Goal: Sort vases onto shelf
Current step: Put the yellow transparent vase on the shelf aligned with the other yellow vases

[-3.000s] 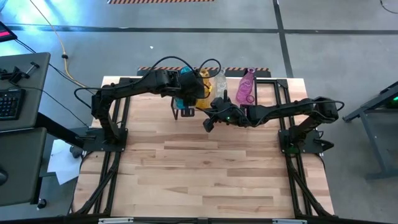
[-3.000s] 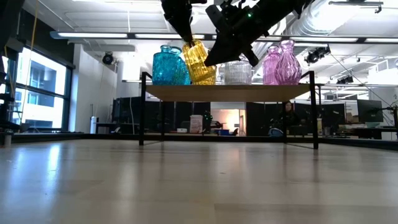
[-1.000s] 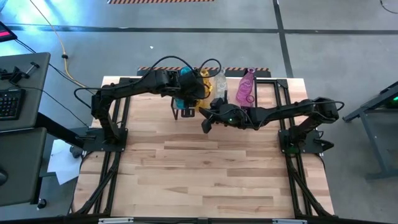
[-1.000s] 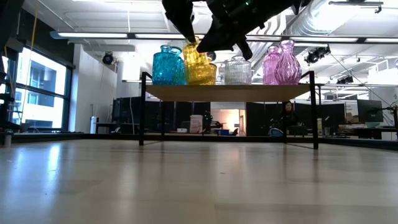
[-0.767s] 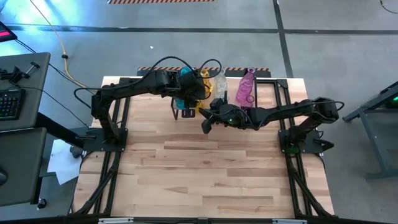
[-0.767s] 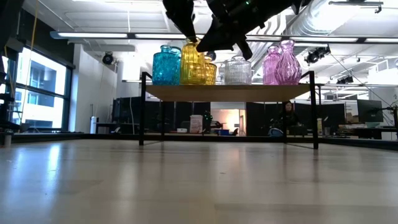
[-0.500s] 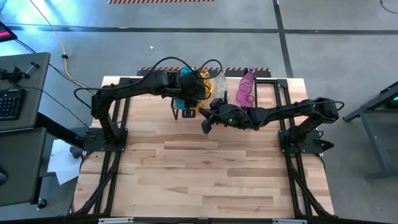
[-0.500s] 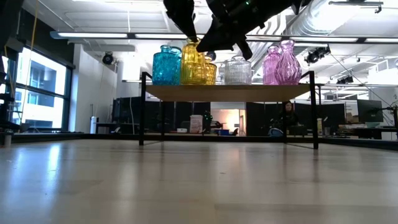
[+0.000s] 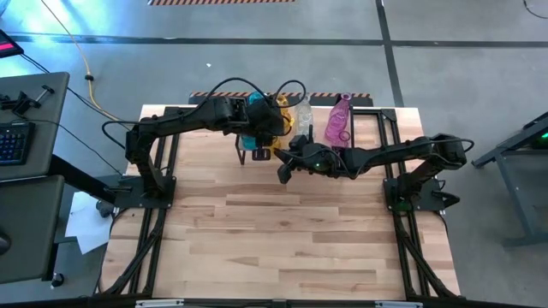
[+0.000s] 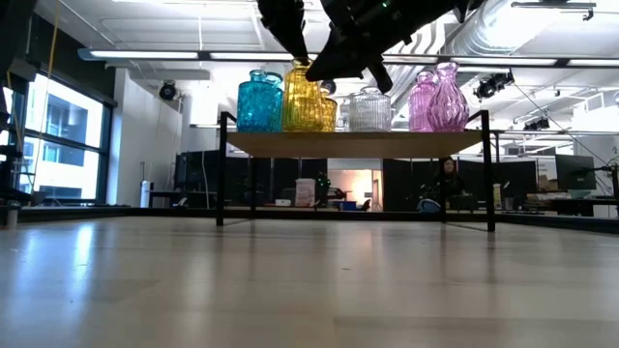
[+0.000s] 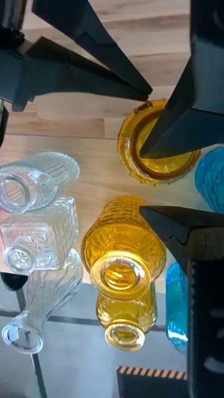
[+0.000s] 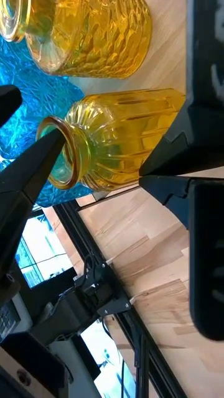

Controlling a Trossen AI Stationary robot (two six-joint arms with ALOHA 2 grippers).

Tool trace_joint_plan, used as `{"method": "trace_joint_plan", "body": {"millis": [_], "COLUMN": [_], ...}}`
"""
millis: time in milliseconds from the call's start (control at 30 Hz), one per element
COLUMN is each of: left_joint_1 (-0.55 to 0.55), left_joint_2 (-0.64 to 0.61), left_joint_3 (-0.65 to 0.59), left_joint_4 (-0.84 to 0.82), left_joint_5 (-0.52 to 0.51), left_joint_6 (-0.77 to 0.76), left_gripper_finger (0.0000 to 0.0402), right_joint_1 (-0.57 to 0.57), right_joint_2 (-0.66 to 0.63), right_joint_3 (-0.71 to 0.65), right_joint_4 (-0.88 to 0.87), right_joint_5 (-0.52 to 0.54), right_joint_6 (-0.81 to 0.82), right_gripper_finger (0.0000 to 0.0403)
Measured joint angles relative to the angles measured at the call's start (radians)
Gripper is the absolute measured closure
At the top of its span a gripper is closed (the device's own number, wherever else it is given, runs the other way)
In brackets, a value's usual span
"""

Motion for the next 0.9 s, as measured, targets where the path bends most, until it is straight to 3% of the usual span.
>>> {"method": "trace_joint_plan", "body": {"millis": [900], "left_joint_1": [-0.008], "left_joint_2": [0.0], "left_joint_3": [-0.001], "left_joint_4": [-0.013], "left_joint_5": [-0.012], "left_joint_6": [0.005], "left_gripper_finger": [0.0277], "right_joint_1": [-0.001], "right_joint_2": [0.0], "right_joint_3": [-0.001], "right_joint_4": [0.0], "right_joint_5": [0.082], "right_joint_6": [0.001], "right_gripper_finger": [0.0403]}}
